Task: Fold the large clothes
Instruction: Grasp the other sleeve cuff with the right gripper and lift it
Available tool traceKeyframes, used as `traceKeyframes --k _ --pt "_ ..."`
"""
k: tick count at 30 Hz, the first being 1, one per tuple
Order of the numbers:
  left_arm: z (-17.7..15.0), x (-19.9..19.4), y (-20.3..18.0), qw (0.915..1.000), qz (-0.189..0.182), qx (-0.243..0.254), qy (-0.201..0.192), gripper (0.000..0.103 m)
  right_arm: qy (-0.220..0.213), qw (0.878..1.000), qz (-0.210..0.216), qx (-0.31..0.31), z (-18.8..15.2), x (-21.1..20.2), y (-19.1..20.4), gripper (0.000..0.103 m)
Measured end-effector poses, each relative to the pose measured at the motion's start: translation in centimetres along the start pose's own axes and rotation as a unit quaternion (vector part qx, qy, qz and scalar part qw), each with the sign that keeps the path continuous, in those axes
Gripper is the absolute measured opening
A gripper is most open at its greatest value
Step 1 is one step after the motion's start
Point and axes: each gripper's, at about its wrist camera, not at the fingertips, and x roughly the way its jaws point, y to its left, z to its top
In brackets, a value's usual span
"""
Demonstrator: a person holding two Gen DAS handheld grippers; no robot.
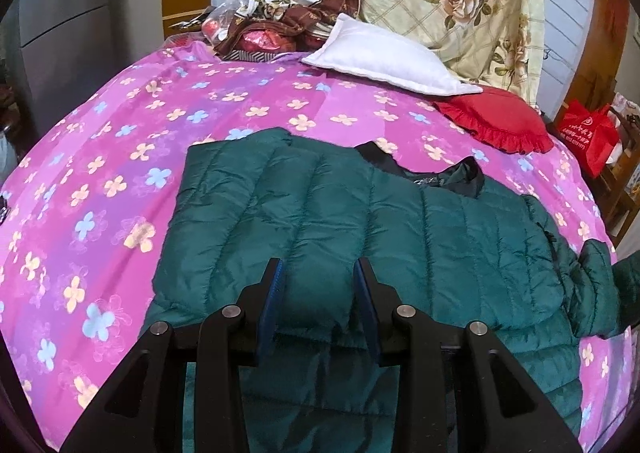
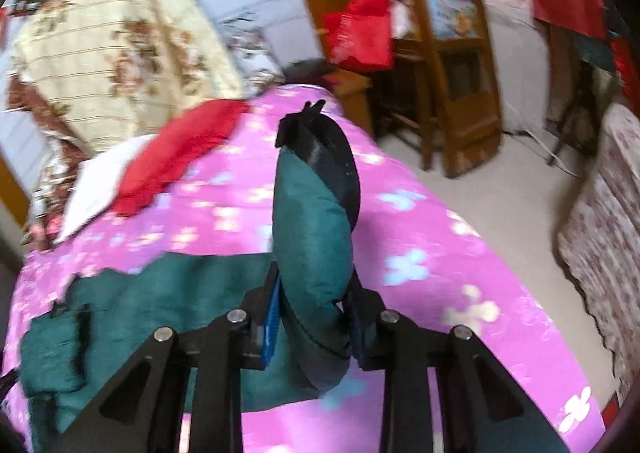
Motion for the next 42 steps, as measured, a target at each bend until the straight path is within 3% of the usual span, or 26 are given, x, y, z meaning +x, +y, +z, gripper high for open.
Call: traceKeyframes --k 7,17,25,42 --pt "-0.4 -0.2 1.2 1.0000 0.008 -0.002 0.004 0.017 0.006 0.996 0.057 -0.068 0.0 -1.2 7.8 0.028" --pt "-0.7 -0.5 2.0 0.9999 -0.001 -0.007 0.007 0.017 0.052 0.982 0.127 -0.131 -3.5 0.2 18.5 0.027" --pt "-0.9 -0.7 1.7 1.0000 0.000 0.003 0.002 0.017 0.075 0.975 0.143 -0.150 -5.7 1.1 22.3 0.027" --pt "-0.8 -1.8 1.9 0.9999 -0.011 -0.009 -0.008 0.017 0.093 0.969 0.151 -0.175 -7.3 1.4 25.7 0.027"
